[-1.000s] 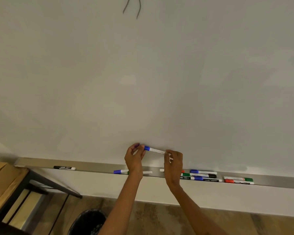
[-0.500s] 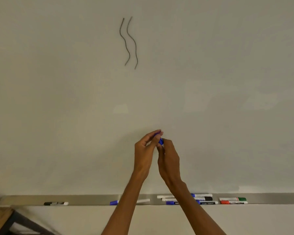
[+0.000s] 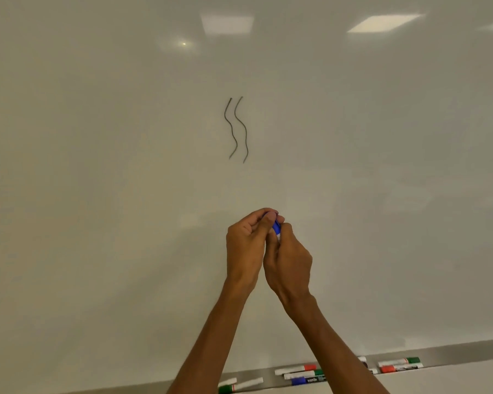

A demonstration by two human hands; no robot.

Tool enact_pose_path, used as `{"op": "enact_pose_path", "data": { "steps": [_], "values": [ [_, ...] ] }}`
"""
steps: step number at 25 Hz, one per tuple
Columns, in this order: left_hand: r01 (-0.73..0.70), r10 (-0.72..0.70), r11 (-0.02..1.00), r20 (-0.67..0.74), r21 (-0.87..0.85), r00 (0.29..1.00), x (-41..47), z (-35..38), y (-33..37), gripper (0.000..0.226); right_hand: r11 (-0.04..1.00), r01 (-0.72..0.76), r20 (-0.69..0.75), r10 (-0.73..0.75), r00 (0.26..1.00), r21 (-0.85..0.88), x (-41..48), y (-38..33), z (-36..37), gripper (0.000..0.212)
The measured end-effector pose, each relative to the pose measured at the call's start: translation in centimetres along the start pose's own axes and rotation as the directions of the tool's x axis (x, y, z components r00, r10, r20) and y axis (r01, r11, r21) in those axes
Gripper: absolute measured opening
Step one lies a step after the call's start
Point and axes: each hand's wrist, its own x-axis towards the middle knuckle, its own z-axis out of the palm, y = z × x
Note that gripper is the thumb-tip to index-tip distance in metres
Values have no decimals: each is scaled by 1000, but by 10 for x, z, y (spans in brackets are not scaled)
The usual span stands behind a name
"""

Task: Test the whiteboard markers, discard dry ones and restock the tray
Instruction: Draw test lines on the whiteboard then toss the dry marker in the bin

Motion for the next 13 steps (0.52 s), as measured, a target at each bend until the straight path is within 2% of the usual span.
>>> {"op": "enact_pose_path", "data": {
  "steps": [4,6,8,9,11,13],
  "values": [
    [-102,100,994,-38,-37,994,14,-12,22,12,995,-102,63,102,993,-7,2,-21,-5,43],
    [-159,150,985,-123,-70,981,25,-18,29,11,967,-195,103,180,978,163,8,-28,-8,36],
    [-218,199,972,-179,-90,963,37,-24,32,10,888,-272,131,240,962,372,21,-32,-13,25],
    [-237,219,968,-196,-75,956,44,-26,32,10,873,-281,152,240,959,398,30,-33,-17,26],
    [-250,237,968,-209,-37,949,58,-29,31,11,874,-249,197,181,964,417,48,-37,-27,51],
    [-262,254,965,-201,-13,946,71,-30,29,13,830,-177,175,97,980,528,62,-45,-40,59]
  ]
}}
